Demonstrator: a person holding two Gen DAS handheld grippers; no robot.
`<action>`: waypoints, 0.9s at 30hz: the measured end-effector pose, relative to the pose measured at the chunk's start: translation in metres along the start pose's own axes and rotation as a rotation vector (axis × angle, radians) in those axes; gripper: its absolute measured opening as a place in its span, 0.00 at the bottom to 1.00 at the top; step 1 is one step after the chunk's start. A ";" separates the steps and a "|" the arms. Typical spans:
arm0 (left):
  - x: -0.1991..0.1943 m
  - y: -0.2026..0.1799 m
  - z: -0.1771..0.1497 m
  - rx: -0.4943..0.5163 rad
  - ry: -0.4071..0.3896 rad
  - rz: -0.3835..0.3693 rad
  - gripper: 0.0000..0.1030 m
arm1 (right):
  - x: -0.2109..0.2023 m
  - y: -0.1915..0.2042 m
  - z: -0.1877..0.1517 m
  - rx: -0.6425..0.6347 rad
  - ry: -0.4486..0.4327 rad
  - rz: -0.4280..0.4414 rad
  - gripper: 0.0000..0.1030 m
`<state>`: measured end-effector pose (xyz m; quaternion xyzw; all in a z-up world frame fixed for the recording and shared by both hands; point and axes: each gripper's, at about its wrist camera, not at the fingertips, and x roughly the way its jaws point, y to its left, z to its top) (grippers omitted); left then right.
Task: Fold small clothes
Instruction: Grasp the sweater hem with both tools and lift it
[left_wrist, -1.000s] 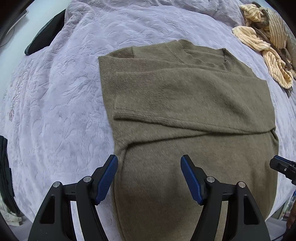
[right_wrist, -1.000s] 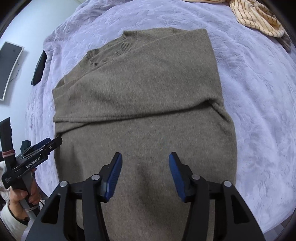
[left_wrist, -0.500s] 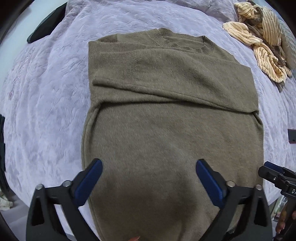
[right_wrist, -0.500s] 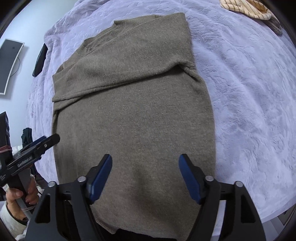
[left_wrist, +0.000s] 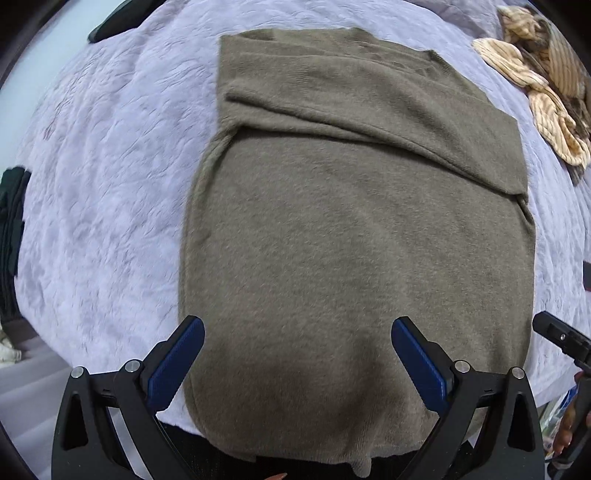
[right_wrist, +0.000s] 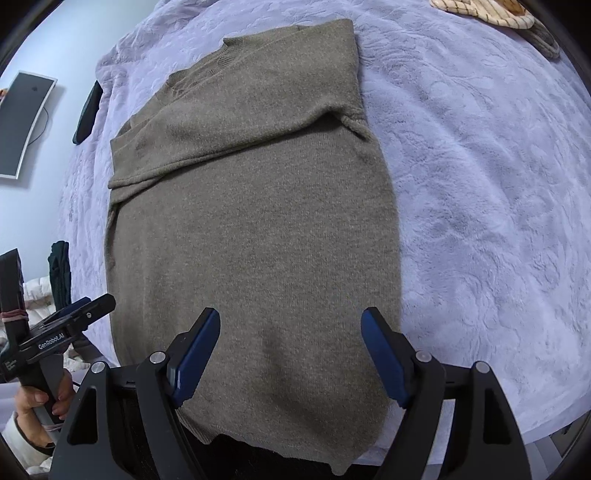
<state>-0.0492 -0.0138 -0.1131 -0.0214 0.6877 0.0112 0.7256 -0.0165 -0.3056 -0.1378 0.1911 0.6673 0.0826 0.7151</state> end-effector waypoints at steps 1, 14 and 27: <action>-0.001 0.005 -0.003 -0.012 0.001 -0.004 0.98 | 0.000 -0.001 -0.001 0.000 0.002 0.002 0.79; -0.003 0.050 -0.034 -0.043 0.043 -0.040 0.98 | 0.012 -0.017 -0.031 0.076 0.039 0.004 0.79; 0.028 0.116 -0.081 0.079 0.130 -0.303 0.98 | 0.025 -0.047 -0.097 0.204 0.043 0.077 0.79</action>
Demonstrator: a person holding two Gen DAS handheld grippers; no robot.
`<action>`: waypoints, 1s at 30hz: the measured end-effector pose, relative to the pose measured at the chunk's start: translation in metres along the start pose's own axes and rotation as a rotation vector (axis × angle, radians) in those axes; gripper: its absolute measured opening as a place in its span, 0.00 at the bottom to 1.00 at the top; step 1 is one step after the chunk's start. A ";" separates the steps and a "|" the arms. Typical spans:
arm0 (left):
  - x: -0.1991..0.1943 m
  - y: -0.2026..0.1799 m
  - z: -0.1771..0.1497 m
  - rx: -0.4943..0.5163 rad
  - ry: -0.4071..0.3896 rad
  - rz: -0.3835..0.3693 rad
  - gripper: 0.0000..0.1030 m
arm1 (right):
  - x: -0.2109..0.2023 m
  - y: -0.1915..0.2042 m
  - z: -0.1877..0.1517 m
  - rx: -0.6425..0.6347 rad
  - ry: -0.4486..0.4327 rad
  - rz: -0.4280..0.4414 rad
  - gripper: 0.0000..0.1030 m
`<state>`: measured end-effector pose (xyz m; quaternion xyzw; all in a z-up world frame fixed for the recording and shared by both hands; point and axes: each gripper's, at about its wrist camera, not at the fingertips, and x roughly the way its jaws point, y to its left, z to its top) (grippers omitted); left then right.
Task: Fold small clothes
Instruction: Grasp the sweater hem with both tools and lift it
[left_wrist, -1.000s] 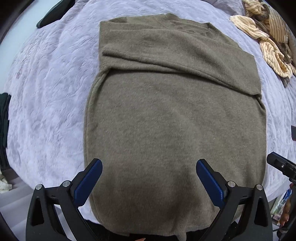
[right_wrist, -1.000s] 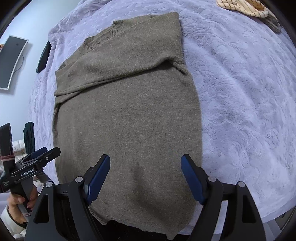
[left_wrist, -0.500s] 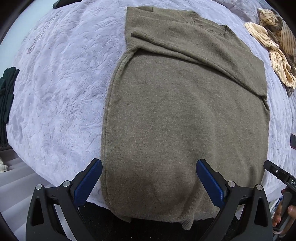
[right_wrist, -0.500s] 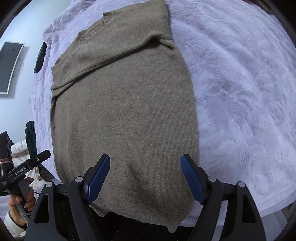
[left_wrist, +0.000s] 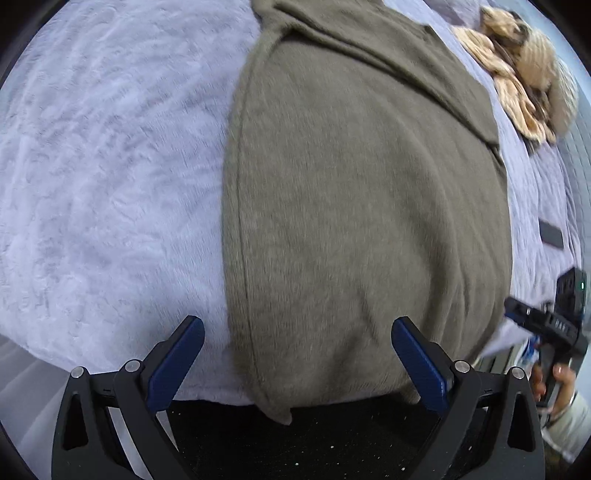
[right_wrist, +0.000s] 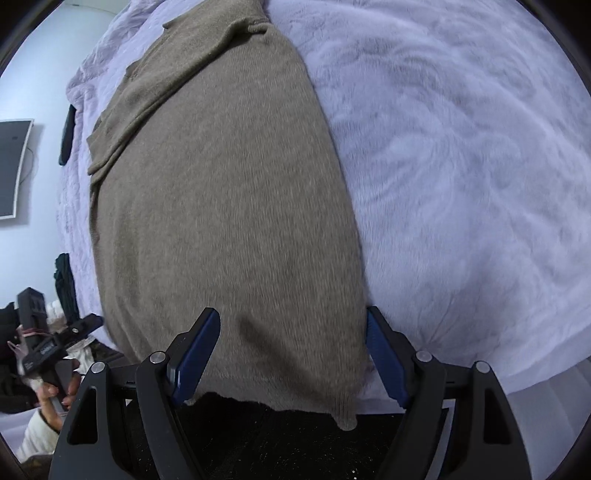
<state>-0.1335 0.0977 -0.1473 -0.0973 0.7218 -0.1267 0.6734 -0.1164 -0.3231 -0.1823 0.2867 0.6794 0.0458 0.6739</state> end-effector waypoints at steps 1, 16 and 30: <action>0.004 0.000 -0.005 0.023 0.011 -0.012 0.98 | 0.002 -0.003 -0.004 0.003 0.005 0.018 0.79; 0.027 -0.011 -0.022 0.041 0.038 -0.283 0.98 | 0.036 -0.007 -0.036 0.022 0.090 0.274 0.79; 0.037 -0.015 -0.035 0.112 -0.005 -0.167 0.83 | 0.047 -0.002 -0.031 0.021 0.114 0.284 0.75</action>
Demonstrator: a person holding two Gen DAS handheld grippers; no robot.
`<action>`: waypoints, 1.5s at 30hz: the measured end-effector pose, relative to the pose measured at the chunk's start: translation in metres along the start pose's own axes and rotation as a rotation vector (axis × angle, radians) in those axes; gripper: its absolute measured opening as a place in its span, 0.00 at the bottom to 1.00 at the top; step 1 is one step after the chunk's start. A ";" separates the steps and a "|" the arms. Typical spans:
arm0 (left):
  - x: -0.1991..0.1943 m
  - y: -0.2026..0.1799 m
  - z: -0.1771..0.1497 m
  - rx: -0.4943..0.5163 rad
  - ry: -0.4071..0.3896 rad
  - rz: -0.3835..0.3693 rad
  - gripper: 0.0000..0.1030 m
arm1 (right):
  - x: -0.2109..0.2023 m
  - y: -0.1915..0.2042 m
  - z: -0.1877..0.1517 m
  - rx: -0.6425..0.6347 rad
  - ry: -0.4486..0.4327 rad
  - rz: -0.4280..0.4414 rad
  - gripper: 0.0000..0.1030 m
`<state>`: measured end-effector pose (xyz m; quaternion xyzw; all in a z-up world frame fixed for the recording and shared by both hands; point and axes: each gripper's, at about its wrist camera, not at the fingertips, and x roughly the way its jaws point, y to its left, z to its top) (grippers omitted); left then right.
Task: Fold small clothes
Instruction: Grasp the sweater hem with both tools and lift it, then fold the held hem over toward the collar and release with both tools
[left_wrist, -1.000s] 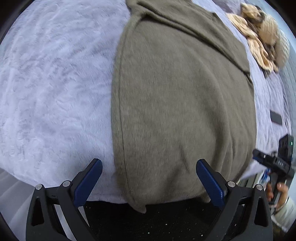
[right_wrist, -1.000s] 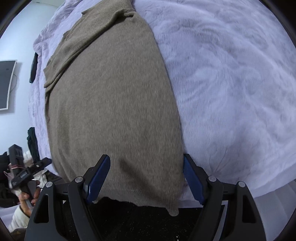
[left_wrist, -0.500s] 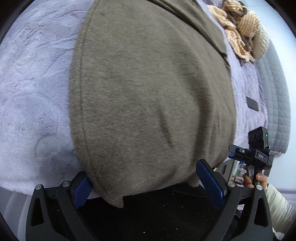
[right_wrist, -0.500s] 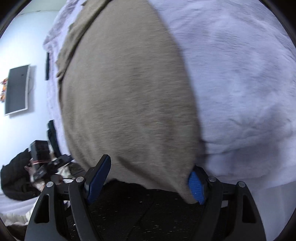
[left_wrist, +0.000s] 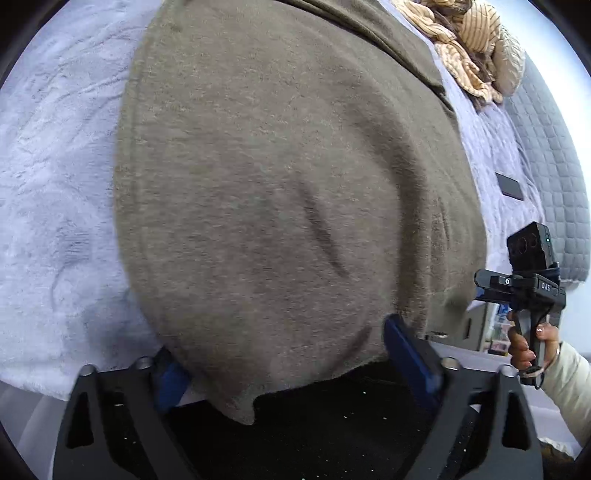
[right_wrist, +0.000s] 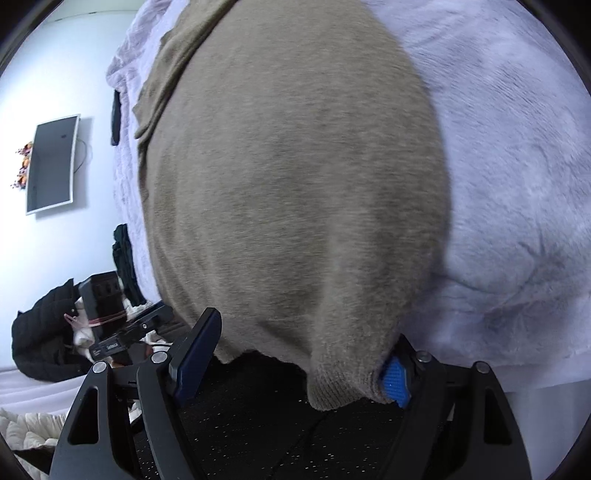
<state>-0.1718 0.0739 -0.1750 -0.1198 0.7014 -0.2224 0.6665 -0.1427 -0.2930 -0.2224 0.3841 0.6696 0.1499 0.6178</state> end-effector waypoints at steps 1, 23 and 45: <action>0.000 0.000 0.000 -0.008 -0.010 0.011 0.74 | 0.000 -0.003 0.000 0.016 -0.005 0.000 0.66; -0.014 0.004 0.006 0.014 0.007 -0.020 0.20 | -0.021 0.021 0.007 0.007 -0.025 0.114 0.11; -0.056 0.004 0.036 -0.100 -0.150 -0.283 0.16 | -0.054 0.047 0.023 -0.010 -0.111 0.277 0.11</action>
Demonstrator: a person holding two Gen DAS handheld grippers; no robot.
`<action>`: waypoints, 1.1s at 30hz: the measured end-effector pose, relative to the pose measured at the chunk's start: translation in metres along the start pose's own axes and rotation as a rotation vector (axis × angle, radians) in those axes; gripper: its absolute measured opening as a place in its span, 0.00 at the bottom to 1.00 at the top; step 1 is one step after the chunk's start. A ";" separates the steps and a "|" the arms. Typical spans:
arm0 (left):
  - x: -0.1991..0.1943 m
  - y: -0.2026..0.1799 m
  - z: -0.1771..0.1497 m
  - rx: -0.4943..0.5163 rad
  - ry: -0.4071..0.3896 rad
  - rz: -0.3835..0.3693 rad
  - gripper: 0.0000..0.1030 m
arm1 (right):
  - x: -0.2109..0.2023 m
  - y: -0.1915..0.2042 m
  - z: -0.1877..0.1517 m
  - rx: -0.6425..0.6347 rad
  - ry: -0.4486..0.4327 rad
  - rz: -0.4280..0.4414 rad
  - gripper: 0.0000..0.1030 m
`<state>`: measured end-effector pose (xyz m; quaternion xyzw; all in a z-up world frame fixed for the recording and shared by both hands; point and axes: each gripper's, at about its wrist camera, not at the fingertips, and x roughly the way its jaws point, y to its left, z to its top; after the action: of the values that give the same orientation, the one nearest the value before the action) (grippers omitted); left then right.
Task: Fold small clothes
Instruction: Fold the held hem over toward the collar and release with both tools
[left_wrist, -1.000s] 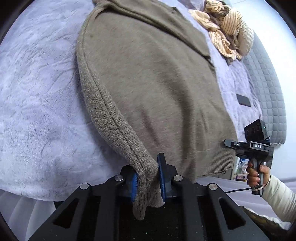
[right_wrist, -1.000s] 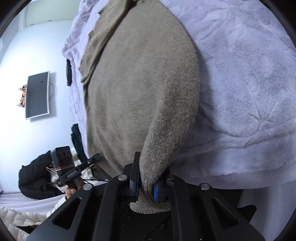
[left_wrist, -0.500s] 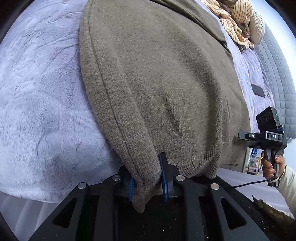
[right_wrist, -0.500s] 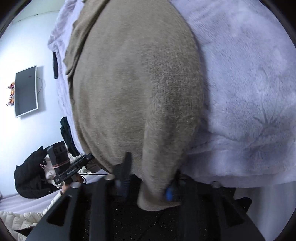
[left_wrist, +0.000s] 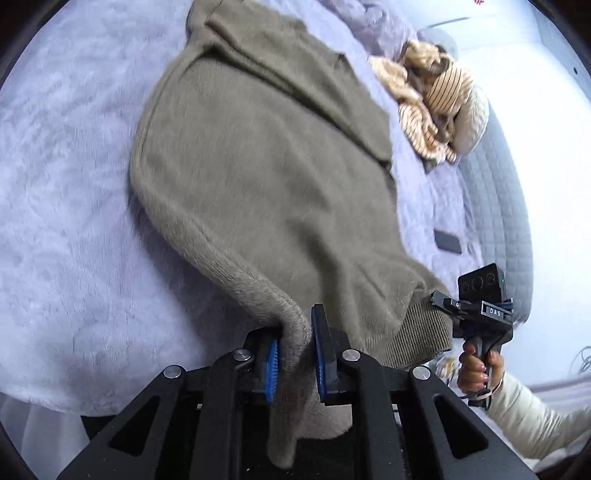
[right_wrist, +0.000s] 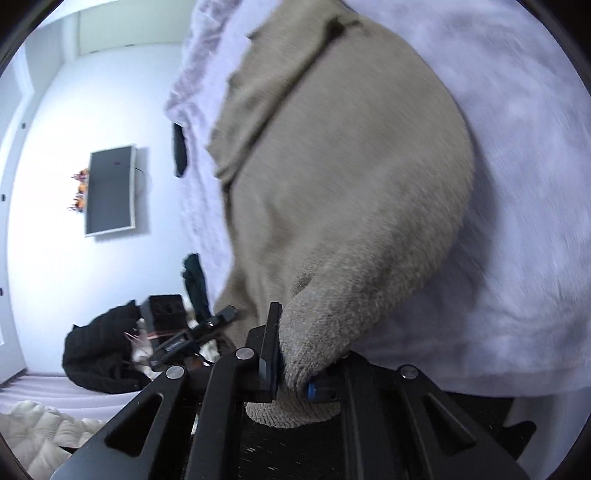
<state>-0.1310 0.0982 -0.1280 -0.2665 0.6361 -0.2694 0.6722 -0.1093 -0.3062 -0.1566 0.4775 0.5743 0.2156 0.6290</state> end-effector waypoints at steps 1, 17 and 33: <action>-0.005 -0.002 0.007 0.000 -0.019 -0.010 0.16 | -0.002 0.009 0.007 -0.011 -0.017 0.024 0.11; -0.002 -0.025 0.034 0.062 0.070 0.260 0.50 | -0.006 0.052 0.070 -0.085 0.011 0.041 0.11; 0.036 -0.060 0.020 -0.068 0.153 0.072 0.95 | -0.006 0.016 0.032 -0.020 0.037 -0.025 0.11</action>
<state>-0.1105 0.0300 -0.1106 -0.2446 0.7036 -0.2429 0.6214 -0.0767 -0.3155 -0.1435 0.4598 0.5899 0.2222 0.6256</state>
